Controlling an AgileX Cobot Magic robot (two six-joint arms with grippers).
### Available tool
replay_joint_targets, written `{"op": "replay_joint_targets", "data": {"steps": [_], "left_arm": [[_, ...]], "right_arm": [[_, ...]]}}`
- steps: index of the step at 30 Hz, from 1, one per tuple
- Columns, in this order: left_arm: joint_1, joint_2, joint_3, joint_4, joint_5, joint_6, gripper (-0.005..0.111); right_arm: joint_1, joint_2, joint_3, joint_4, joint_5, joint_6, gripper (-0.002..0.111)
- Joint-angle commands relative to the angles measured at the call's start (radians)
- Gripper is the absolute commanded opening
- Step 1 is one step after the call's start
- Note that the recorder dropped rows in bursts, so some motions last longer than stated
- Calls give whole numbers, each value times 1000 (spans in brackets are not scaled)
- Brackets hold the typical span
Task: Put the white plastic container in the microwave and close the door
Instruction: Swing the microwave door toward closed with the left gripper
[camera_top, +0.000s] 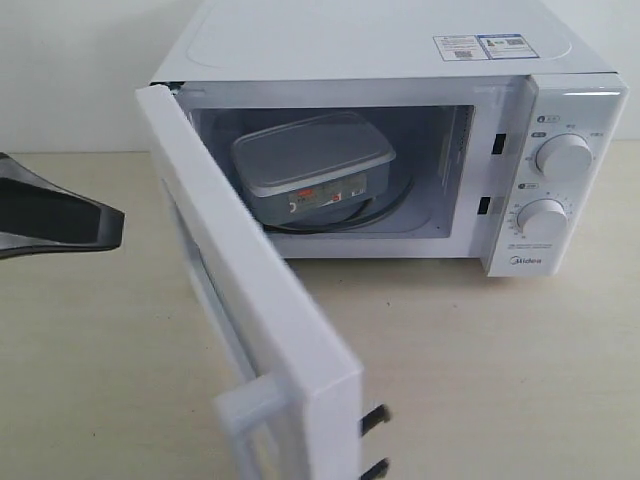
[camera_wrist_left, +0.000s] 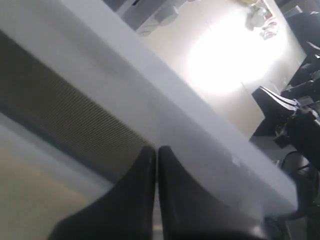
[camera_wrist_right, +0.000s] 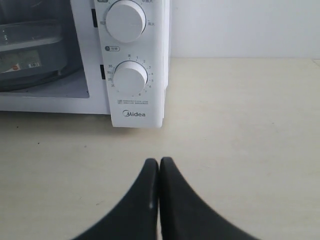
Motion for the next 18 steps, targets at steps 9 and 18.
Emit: {"op": "replay_joint_targets", "data": {"steps": [9, 18], "left_arm": [[-1, 3, -8, -40, -97, 143, 4], [-1, 3, -8, -42, -192, 162, 4]], "right_arm": [[-3, -4, -1, -2, -5, -4, 0], [-3, -4, -1, -2, -7, -3, 0]]}}
